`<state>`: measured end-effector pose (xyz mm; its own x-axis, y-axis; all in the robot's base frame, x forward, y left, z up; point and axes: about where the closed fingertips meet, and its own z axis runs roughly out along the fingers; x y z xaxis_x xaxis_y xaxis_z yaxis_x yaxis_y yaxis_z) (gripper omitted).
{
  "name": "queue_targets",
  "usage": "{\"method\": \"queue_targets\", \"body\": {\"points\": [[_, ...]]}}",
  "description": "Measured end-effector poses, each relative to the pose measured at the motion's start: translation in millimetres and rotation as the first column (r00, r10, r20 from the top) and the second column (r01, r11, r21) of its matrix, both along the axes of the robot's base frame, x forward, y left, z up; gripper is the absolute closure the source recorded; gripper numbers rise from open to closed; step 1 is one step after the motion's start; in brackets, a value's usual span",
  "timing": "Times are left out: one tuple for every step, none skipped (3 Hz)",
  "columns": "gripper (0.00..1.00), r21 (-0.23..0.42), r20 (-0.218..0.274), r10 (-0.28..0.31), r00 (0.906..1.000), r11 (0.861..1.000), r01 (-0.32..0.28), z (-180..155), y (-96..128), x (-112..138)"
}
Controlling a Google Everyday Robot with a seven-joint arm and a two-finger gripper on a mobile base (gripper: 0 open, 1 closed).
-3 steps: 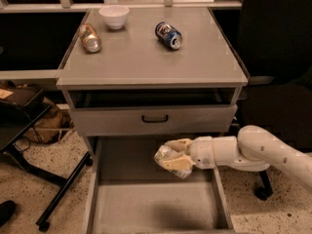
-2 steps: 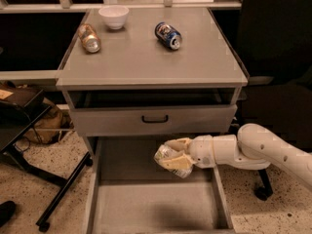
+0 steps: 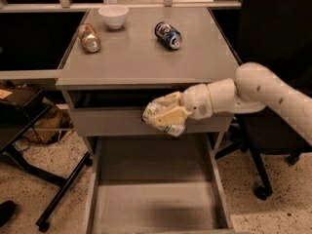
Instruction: Pick 7up can from middle drawer and place on counter
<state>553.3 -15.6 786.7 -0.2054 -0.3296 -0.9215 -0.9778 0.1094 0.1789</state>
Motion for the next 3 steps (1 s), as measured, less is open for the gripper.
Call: {"method": "queue_targets", "body": {"points": [[1.00,0.034,0.026,0.121,0.9923,0.992,-0.122,64.8,18.7,11.9],[1.00,0.045,0.074,0.137,0.9879,0.989,-0.140,90.7,15.6,17.8],[1.00,0.045,0.074,0.137,0.9879,0.989,-0.140,90.7,15.6,17.8]]}}
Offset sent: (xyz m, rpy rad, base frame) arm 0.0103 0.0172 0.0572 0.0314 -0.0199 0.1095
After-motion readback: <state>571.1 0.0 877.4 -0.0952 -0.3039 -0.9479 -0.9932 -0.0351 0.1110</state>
